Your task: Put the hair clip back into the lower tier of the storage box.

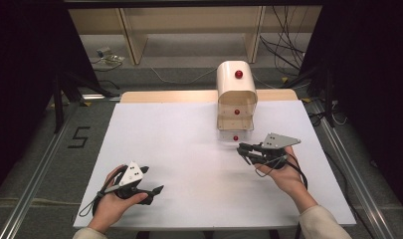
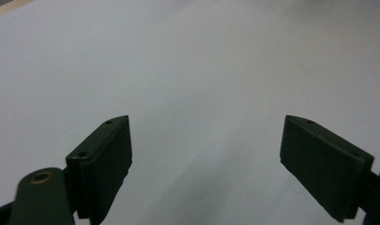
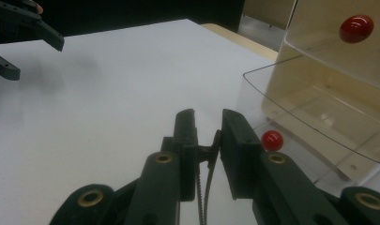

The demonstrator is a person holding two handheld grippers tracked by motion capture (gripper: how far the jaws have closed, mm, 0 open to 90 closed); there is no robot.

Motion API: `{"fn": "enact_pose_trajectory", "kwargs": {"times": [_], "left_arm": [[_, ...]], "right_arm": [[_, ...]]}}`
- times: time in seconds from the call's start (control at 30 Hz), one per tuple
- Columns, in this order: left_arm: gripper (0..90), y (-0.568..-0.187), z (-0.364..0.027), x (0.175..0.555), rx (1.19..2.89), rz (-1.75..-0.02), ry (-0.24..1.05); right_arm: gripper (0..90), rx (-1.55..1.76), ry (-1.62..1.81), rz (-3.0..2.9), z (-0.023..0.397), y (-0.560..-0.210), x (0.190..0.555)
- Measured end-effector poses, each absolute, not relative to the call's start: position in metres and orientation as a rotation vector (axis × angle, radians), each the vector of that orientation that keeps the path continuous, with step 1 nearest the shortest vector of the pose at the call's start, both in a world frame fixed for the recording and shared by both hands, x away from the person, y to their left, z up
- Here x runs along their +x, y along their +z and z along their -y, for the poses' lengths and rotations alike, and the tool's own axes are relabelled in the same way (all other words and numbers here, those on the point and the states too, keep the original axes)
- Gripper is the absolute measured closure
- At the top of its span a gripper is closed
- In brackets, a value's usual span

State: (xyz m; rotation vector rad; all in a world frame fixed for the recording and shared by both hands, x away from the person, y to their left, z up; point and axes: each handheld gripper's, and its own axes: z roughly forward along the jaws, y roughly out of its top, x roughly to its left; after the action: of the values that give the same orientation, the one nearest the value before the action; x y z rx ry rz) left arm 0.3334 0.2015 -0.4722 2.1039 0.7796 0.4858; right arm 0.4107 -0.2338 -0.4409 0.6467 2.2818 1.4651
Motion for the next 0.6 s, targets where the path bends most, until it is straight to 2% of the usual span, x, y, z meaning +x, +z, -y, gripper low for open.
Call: {"fn": "enact_pose_trajectory", "kwargs": {"times": [0.6], "left_arm": [[17.0, -0.4727, -0.2005, 0.3336, 2.103, -0.782, 0.482]], "right_arm": [[77.0, 0.661, 1.486, -2.234, 0.2374, -0.4331, 0.4153]]}}
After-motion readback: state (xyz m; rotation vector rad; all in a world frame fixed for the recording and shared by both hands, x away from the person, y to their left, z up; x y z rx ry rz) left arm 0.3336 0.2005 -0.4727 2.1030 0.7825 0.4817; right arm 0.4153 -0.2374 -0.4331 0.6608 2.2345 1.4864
